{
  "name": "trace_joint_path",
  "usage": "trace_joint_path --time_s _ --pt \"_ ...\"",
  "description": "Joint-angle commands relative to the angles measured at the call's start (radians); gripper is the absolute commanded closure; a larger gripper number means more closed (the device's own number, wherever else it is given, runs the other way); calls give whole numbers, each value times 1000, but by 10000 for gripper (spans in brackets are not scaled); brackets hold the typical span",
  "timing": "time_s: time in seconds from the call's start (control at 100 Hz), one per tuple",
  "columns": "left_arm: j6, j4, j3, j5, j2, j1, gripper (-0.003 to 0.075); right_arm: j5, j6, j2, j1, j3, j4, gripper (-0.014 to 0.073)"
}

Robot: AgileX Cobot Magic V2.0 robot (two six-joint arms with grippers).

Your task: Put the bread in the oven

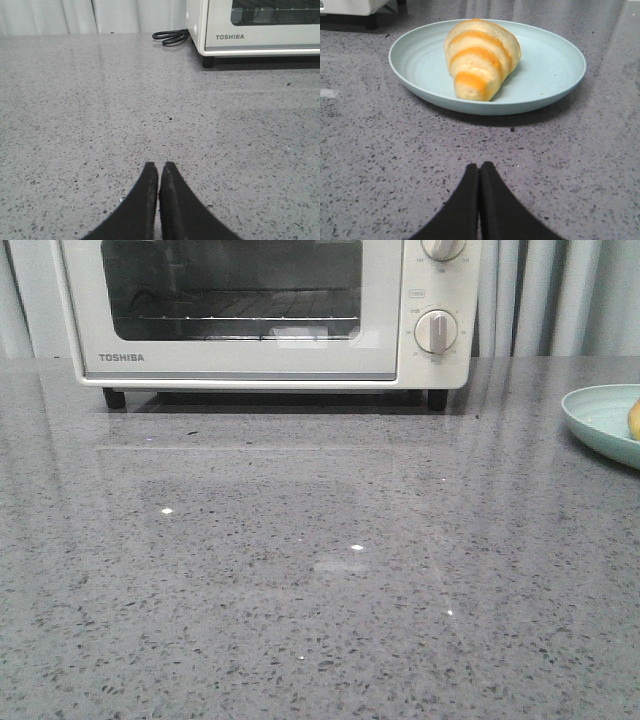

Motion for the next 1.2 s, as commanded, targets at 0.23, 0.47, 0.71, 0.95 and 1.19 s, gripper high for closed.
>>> trace_joint_path --time_s 0.23,0.47,0.71,0.95,1.19 --pt "-8 -2 22 -85 -27 -9 741 -15 -1 -22 -2 24 -6 661" --pt "-8 -10 22 -86 -27 -9 742 -15 -1 -22 -2 24 -6 661" --pt "-8 -57 22 -197 -27 -9 741 -96 -1 -22 -2 24 3 661" --pt "-8 -224 22 -256 -27 -9 741 -490 3 -22 -2 24 45 661" --pt "-8 -231 22 -427 -27 -9 742 -798 3 -22 -2 24 45 661"
